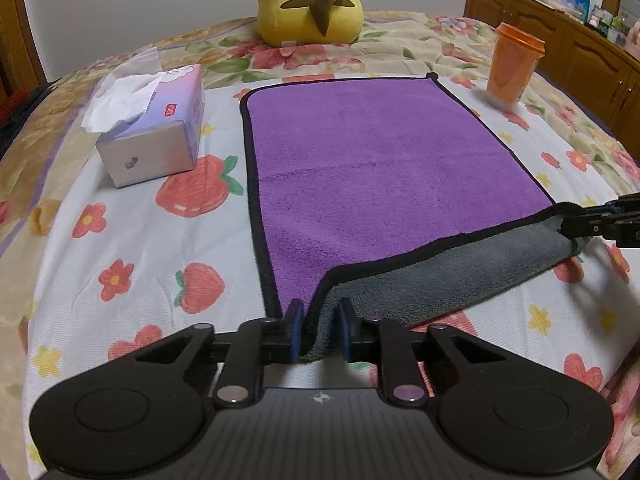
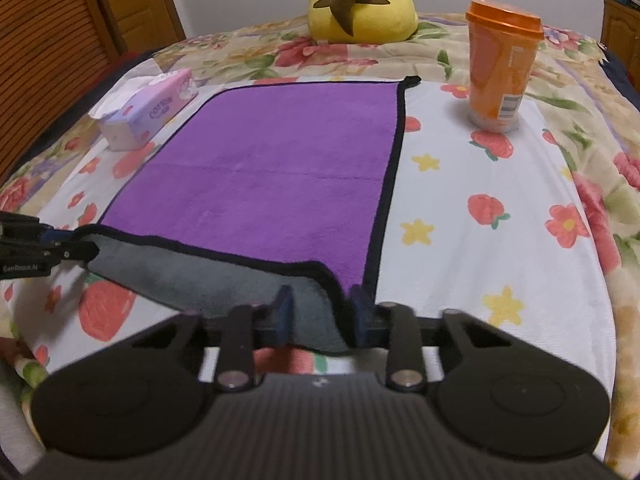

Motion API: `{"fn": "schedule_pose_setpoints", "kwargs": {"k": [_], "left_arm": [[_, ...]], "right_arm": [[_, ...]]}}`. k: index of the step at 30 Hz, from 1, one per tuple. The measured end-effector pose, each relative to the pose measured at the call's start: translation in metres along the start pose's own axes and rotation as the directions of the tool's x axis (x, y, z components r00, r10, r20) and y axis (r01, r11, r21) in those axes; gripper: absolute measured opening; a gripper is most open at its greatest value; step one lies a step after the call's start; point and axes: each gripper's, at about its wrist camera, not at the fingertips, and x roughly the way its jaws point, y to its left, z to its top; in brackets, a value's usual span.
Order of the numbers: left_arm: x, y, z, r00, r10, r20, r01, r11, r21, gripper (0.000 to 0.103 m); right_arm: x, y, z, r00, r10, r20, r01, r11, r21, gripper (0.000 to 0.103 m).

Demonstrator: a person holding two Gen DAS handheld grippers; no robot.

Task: Fold towel

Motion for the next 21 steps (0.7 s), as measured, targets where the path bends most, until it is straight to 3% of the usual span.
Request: {"fn": "schedule_pose_setpoints", "kwargs": {"k": [4,5,6,21], "left_arm": [[-0.001,-0.003,-0.001,1.0,-0.003,0.008,0.003,1.0,0.008,0.012],[-0.002,-0.003,-0.001,1.0,-0.004,0.011,0.003,1.0,0.01,0.01],[-0.002,-0.004,-0.001,1.0,-0.003,0.014,0.003,1.0,0.013,0.01],[-0.031,-0.012,0.009,0.99,-0.015,0.143,0.013,1.0,0.015,0.009]], "right_arm": [[0.0,0.0,0.0,1.0,-0.006,0.0,0.006,1.0,-0.011,0.018],[0.0,0.0,0.0,1.0,-0.012,0.006,0.012,1.0,-0.013,0.005],[0.0,0.0,-0.001,1.0,-0.016,0.011,0.016,1.0,-0.016,0.004],[-0.011,0.0,0.005,0.995,-0.008,0.095,0.01,1.0,-0.02,0.004]]}}
